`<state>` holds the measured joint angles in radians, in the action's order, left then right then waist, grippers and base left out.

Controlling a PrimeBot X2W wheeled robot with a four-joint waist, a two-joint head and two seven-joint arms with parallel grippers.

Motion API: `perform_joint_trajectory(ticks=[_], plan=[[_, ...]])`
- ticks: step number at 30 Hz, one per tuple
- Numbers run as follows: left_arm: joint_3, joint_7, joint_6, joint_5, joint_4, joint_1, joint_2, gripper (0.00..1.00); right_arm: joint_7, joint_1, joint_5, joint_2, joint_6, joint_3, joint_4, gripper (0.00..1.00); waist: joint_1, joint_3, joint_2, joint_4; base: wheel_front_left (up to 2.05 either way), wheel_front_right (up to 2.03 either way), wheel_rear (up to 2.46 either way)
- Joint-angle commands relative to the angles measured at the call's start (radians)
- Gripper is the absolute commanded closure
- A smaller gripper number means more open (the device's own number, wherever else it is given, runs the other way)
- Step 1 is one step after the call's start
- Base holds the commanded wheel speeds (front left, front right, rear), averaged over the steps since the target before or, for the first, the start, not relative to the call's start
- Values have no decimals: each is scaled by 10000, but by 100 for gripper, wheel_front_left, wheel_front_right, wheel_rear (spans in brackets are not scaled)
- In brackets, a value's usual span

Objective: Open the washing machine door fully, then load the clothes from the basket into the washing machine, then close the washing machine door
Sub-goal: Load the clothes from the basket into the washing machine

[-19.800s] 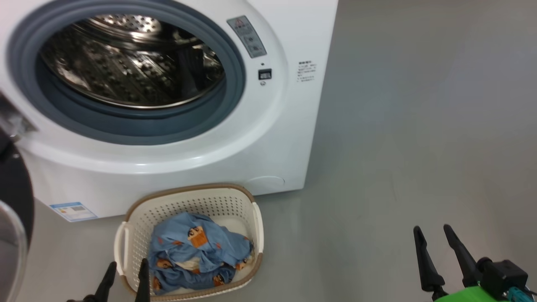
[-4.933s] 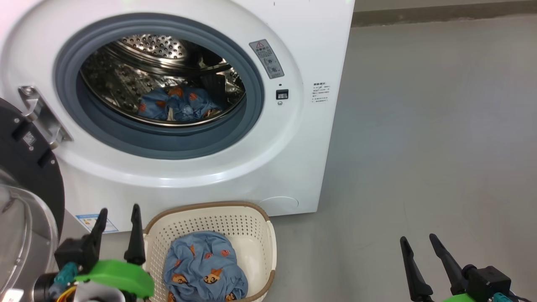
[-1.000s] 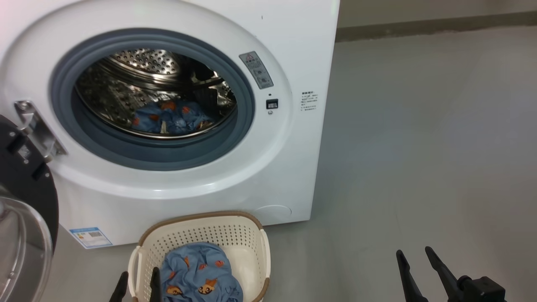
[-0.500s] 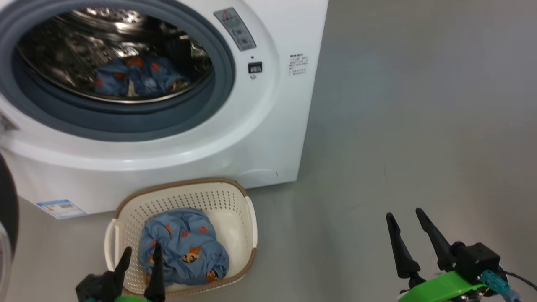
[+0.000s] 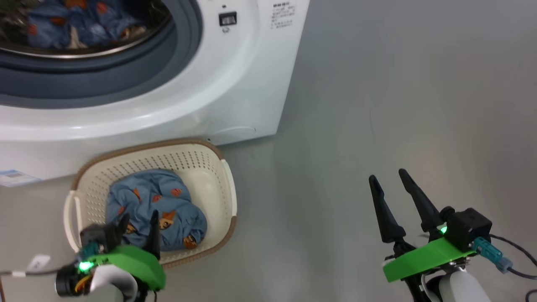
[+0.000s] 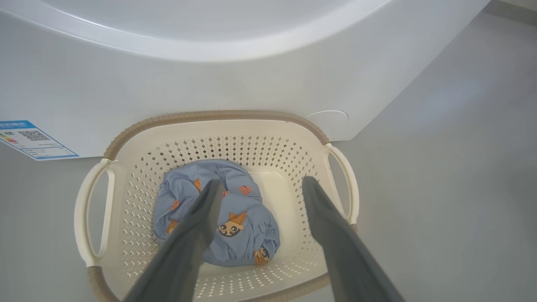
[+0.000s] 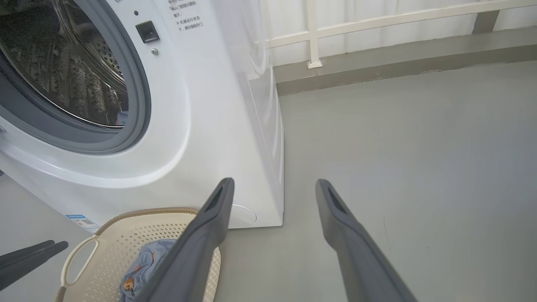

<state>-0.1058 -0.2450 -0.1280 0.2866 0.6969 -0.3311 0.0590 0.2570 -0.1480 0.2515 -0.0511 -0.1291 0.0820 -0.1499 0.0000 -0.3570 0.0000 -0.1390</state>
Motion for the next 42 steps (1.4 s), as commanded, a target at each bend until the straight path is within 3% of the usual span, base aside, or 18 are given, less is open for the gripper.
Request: perform_joint_trajectory(ticks=[1,18,30,42], plan=[[259,19,3,74,138,-440,332,0,48,-227,151,7,-16,307,267,0,0,-782,0,-383,0,0,0],[222,1357,408,179,3952,-3451,918,0,48,-1078,709,8,-16,670,429,0,0,-2681,0,-1064,0,0,0],[234,1522,947,218,5259,-4687,1504,0,48,-1389,977,8,-16,672,520,0,0,-3669,0,-1409,0,0,0],[130,1482,1152,210,5630,-5465,2241,0,48,-1677,1082,8,-16,741,682,0,0,-4736,0,-1709,0,0,0]])
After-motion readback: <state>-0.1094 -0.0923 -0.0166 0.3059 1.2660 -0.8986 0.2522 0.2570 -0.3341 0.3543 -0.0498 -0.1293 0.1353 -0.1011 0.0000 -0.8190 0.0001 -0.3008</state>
